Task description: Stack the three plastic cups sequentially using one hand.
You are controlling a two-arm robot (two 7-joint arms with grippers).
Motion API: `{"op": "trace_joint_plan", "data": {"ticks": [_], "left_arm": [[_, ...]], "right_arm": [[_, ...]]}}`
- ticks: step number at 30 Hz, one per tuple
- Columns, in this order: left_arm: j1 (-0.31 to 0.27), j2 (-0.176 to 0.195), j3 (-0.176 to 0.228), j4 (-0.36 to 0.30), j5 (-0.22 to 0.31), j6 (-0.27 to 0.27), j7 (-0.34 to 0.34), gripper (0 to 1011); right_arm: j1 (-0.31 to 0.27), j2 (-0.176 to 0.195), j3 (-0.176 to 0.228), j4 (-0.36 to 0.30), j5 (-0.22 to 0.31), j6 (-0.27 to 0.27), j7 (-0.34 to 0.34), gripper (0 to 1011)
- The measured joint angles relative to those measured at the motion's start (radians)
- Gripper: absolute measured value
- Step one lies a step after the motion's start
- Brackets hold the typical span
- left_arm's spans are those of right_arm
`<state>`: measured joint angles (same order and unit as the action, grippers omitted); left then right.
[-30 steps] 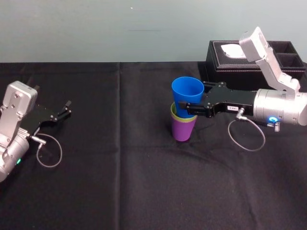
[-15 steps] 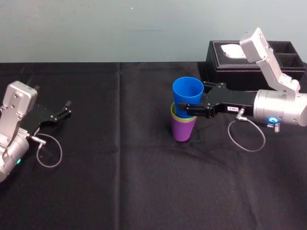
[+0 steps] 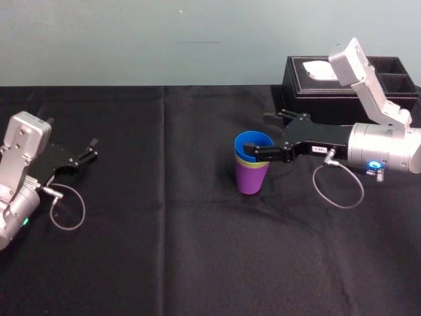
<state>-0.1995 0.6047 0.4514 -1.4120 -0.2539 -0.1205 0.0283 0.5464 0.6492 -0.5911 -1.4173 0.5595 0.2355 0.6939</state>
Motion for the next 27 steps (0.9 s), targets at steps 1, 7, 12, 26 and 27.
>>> {"op": "trace_joint_plan", "data": {"ticks": [1,7,12,26,27], "left_arm": [[0.0,0.0,0.0,0.0,0.0,0.0,0.0,1011],[0.0,0.0,0.0,0.0,0.0,0.0,0.0,1011],[0.0,0.0,0.0,0.0,0.0,0.0,0.0,1011],[0.0,0.0,0.0,0.0,0.0,0.0,0.0,1011],[0.0,0.0,0.0,0.0,0.0,0.0,0.0,1011]], "right_arm": [[0.0,0.0,0.0,0.0,0.0,0.0,0.0,1000],[0.0,0.0,0.0,-0.001,0.0,0.001,-0.001,1000],[-0.003,0.001,-0.003,-0.007,-0.007,0.0,-0.009,1000],[-0.228,0.125,0.16,-0.188,0.055,-0.084,-0.145,1000],[-0.262,0.138,0.181,-0.209,0.055,-0.099,-0.171,1000]]}}
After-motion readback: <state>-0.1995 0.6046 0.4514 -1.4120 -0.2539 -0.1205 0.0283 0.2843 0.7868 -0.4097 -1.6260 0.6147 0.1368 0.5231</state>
